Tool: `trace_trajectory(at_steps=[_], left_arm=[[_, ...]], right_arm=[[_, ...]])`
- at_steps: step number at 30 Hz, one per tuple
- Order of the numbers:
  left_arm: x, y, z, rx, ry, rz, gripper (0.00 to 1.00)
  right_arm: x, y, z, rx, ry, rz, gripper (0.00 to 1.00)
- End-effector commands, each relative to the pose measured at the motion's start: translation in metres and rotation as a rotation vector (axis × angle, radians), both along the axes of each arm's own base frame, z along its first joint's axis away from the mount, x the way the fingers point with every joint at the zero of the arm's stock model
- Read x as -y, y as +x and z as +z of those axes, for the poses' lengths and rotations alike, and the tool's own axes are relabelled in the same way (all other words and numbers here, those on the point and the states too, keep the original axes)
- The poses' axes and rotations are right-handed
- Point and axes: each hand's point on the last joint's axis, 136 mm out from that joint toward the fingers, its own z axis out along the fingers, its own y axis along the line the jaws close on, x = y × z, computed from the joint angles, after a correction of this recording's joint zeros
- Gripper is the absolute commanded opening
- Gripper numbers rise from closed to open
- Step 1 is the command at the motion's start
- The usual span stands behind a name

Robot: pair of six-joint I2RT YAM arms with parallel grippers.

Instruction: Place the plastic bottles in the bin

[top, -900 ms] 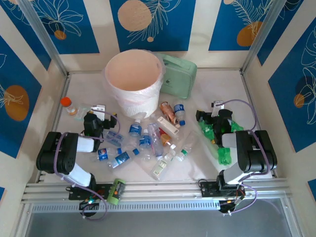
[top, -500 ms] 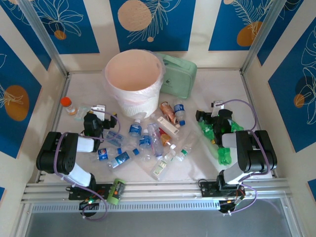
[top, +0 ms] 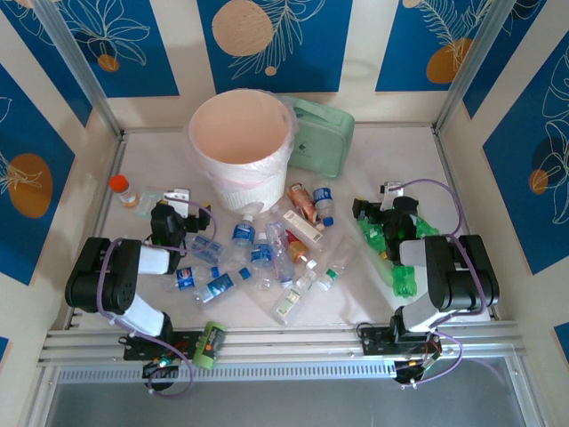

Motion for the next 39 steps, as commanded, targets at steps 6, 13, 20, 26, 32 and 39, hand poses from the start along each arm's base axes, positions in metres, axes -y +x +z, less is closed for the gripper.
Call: trace_trajectory(at_steps=[6, 13, 20, 26, 32, 39], left_arm=[[-0.054, -0.025, 0.164, 0.076, -0.177, 0.428, 1.0], [0.006, -0.058, 0.223, -0.107, -0.462, 0.241, 0.96], [0.057, -0.097, 0.237, -0.269, -0.493, 0.043, 0.93], [0.104, -0.132, 0.188, -0.46, -0.458, -0.084, 0.84], [0.093, -0.148, 0.168, -0.461, -0.547, 0.004, 0.83], [0.087, -0.15, 0.177, -0.427, -0.532, 0.005, 0.82]], right_arm=[[0.046, -0.045, 0.146, -0.224, 0.352, -0.522, 0.99], [0.031, -0.091, 0.143, -0.563, 0.397, -0.568, 0.99], [-0.047, -0.099, 0.179, -0.777, 0.144, -0.264, 0.94], [-0.151, -0.128, 0.152, -0.851, 0.092, 0.083, 0.91], [-0.252, -0.149, 0.095, -0.872, 0.042, 0.349, 0.92], [-0.296, -0.14, 0.062, -0.882, 0.011, 0.419, 0.9]])
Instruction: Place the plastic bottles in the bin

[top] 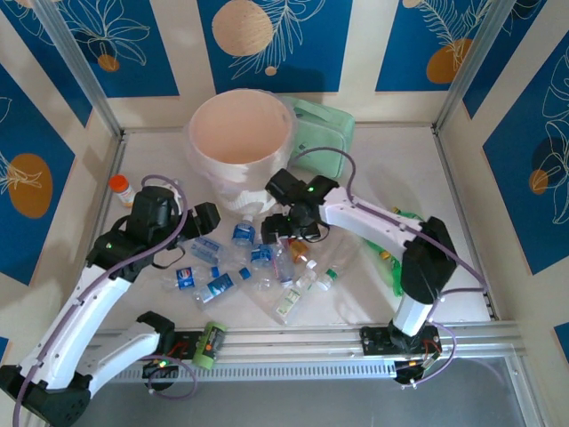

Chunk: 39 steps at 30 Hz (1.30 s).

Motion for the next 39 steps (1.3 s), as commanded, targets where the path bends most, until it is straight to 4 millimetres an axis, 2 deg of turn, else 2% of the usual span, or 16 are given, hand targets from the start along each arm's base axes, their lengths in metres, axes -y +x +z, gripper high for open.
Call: trace_trajectory(at_steps=[1, 8, 16, 26, 32, 39], left_arm=[[-0.004, 0.001, 0.006, 0.017, -0.011, 0.033, 0.82], [0.006, 0.002, -0.006, 0.018, -0.137, 0.054, 0.8], [0.011, 0.005, 0.0, 0.029, -0.148, 0.033, 0.81], [0.012, 0.005, -0.008, 0.011, -0.158, 0.04, 0.8], [0.011, 0.003, -0.01, 0.009, -0.16, 0.042, 0.79], [0.01, 0.001, -0.013, 0.009, -0.168, 0.055, 0.79]], right_arm=[[-0.022, 0.009, 0.01, 0.044, 0.072, 0.037, 0.9], [-0.022, 0.019, -0.013, 0.05, 0.051, 0.021, 0.87], [-0.018, 0.029, -0.025, 0.097, 0.025, -0.026, 0.84], [-0.015, 0.031, -0.044, 0.105, -0.001, -0.053, 0.77], [-0.014, 0.031, -0.046, 0.107, -0.008, -0.053, 0.68], [-0.009, 0.031, -0.034, 0.144, -0.004, -0.059, 0.6]])
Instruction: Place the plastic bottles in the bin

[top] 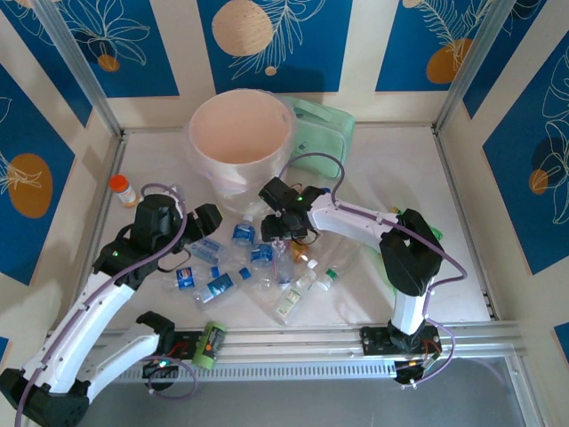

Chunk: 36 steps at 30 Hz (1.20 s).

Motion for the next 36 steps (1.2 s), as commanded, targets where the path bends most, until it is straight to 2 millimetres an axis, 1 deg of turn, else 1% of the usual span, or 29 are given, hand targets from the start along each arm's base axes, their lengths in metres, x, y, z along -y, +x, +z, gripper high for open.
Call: trace_trajectory(at_steps=[1, 4, 6, 9, 12, 15, 17, 20, 23, 25, 28, 30, 32, 36], left_arm=[[0.001, -0.002, 0.002, 0.011, -0.022, 0.001, 0.79], [0.0, -0.001, 0.004, 0.018, -0.019, 0.008, 0.79], [-0.001, 0.0, 0.006, 0.025, -0.019, 0.015, 0.79], [-0.002, 0.002, 0.01, 0.038, -0.019, 0.021, 0.79], [-0.002, 0.005, 0.015, 0.054, -0.022, 0.028, 0.79], [-0.002, 0.008, 0.02, 0.07, -0.024, 0.029, 0.79], [0.0, 0.01, 0.024, 0.079, -0.03, 0.029, 0.79], [0.002, 0.013, 0.026, 0.083, -0.038, 0.027, 0.79], [0.004, 0.014, 0.029, 0.084, -0.046, 0.02, 0.79], [0.004, 0.014, 0.03, 0.084, -0.043, 0.018, 0.78], [0.004, 0.014, 0.031, 0.082, -0.035, 0.011, 0.79], [0.005, 0.013, 0.03, 0.076, -0.034, 0.006, 0.79], [0.007, 0.013, 0.029, 0.071, -0.036, -0.004, 0.79], [0.01, 0.013, 0.026, 0.059, -0.032, -0.022, 0.79]], right_arm=[[0.007, -0.002, 0.012, 0.039, -0.005, -0.011, 0.59], [0.013, -0.003, 0.028, 0.075, -0.003, -0.017, 0.56], [0.018, -0.004, 0.047, 0.108, 0.01, -0.018, 0.55], [0.024, -0.008, 0.085, 0.165, 0.05, -0.008, 0.55], [0.028, -0.012, 0.137, 0.244, 0.126, 0.013, 0.54], [0.03, -0.011, 0.199, 0.33, 0.256, 0.021, 0.54], [0.031, -0.006, 0.243, 0.373, 0.377, 0.015, 0.54], [0.036, 0.013, 0.297, 0.404, 0.551, -0.024, 0.54], [0.035, 0.036, 0.339, 0.45, 0.674, -0.037, 0.54], [0.032, 0.052, 0.361, 0.484, 0.714, -0.041, 0.54], [0.025, 0.08, 0.377, 0.524, 0.719, -0.057, 0.54], [0.02, 0.1, 0.379, 0.522, 0.722, -0.072, 0.54], [0.015, 0.121, 0.374, 0.506, 0.716, -0.089, 0.54], [0.001, 0.153, 0.357, 0.472, 0.71, -0.098, 0.54]])
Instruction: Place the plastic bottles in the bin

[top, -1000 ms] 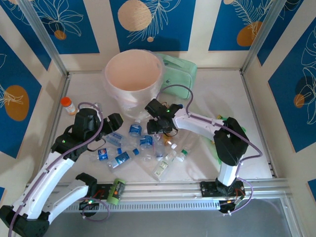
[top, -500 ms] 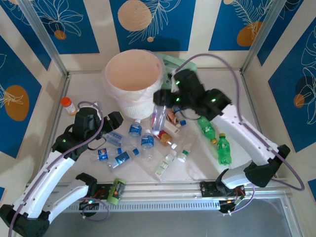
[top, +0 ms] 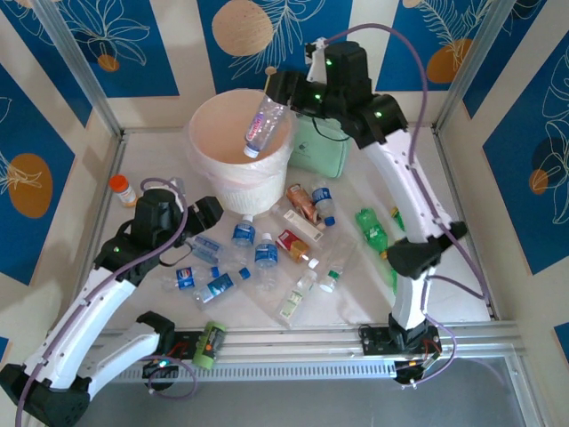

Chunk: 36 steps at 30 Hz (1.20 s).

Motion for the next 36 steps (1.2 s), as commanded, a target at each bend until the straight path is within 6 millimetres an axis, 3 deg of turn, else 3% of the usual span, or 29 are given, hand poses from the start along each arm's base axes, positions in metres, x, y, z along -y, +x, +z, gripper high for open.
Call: trace_trajectory(at_steps=[1, 7, 11, 14, 21, 25, 30, 36], left_arm=[[0.006, 0.0, 0.012, 0.015, -0.012, -0.032, 0.79], [0.007, 0.001, 0.01, 0.01, 0.003, -0.045, 0.79], [0.008, 0.001, 0.007, 0.004, 0.009, -0.05, 0.79], [0.008, 0.001, 0.005, -0.001, 0.011, -0.05, 0.79], [0.009, 0.003, 0.004, -0.002, 0.001, -0.048, 0.79], [0.007, 0.002, 0.005, 0.008, -0.002, -0.04, 0.78], [0.008, 0.001, 0.002, 0.003, -0.004, -0.042, 0.78], [0.01, 0.003, -0.007, -0.019, -0.01, -0.038, 0.78]], right_arm=[[-0.008, 0.013, -0.022, -0.085, -0.003, 0.028, 0.54], [-0.019, 0.034, -0.053, -0.161, 0.005, 0.039, 0.58], [-0.02, 0.035, -0.064, -0.184, -0.013, 0.038, 0.79], [-0.018, 0.032, -0.061, -0.172, -0.02, 0.036, 0.86], [0.003, 0.011, -0.042, -0.124, -0.076, 0.02, 0.88], [0.024, -0.016, -0.049, -0.099, -0.167, 0.009, 0.88], [0.058, -0.06, -0.089, -0.13, -0.234, 0.011, 0.88], [0.086, -0.11, -0.18, -0.311, -0.35, 0.024, 0.8]])
